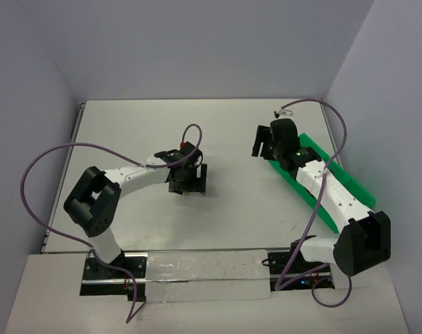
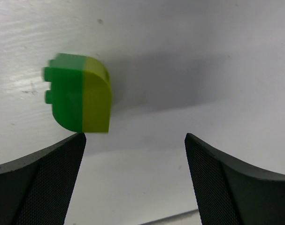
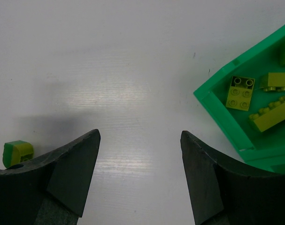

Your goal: Sort the legos into containers by color

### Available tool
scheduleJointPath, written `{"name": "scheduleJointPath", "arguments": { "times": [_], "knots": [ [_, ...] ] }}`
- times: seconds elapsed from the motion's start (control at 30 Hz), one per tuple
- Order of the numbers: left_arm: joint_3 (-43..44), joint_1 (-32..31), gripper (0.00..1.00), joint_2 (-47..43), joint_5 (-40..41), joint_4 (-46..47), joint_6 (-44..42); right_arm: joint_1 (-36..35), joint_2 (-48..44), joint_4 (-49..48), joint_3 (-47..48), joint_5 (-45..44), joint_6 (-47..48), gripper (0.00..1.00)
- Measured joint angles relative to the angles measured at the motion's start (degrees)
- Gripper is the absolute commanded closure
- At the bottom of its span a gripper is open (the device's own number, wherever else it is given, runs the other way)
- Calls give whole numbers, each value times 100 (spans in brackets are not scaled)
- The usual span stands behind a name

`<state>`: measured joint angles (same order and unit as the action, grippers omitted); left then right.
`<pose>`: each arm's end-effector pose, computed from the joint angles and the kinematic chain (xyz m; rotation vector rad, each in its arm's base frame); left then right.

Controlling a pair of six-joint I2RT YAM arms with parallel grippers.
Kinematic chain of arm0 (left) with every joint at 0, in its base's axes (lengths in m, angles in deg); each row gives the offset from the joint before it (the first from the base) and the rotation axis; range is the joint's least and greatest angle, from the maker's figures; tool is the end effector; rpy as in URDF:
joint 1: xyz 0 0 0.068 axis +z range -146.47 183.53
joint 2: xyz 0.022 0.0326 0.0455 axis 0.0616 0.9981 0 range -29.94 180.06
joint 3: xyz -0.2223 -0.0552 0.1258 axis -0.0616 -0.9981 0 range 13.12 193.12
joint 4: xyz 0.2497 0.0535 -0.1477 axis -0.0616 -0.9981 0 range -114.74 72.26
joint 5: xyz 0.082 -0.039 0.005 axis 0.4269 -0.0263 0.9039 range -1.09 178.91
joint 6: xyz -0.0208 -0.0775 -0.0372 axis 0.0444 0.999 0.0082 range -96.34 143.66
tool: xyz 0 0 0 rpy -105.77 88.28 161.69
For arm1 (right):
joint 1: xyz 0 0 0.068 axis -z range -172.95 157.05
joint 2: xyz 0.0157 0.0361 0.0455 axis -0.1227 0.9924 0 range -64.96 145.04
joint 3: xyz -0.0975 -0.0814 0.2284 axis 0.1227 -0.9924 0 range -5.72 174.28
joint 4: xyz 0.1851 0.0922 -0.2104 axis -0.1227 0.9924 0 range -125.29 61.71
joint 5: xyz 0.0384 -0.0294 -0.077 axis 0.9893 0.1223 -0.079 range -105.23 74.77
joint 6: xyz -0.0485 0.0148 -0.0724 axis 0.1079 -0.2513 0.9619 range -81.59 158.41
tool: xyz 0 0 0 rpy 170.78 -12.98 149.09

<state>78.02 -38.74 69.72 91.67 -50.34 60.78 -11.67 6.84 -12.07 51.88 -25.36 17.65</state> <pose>0.2879 -0.2567 0.1106 0.1120 2.7891 -0.3050 0.3342 0.0986 0.2503 0.1364 2.2141 0.1848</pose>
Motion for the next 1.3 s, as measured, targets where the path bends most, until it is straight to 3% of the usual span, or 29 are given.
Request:
{"name": "scheduleJointPath", "arguments": {
  "times": [0.17,0.33,0.5,0.93,1.1,1.3],
  "knots": [
    [-154,-20,7,-543,-155,71,-33,0,-8,0,-53,9,-4,23],
    [-240,424,9,-1231,3,128,-36,0,-18,2,-145,107,-53,23],
    [-350,579,8,-1108,353,162,-83,-7,-119,13,-253,158,-79,23],
    [-756,642,6,-1058,283,439,-290,-34,-290,42,-374,240,-120,23],
    [-756,644,12,-994,258,579,-330,-78,-290,44,-374,251,-133,23],
    [-756,733,14,-942,749,458,652,-119,-290,45,-373,348,-74,24]
  ]
}}
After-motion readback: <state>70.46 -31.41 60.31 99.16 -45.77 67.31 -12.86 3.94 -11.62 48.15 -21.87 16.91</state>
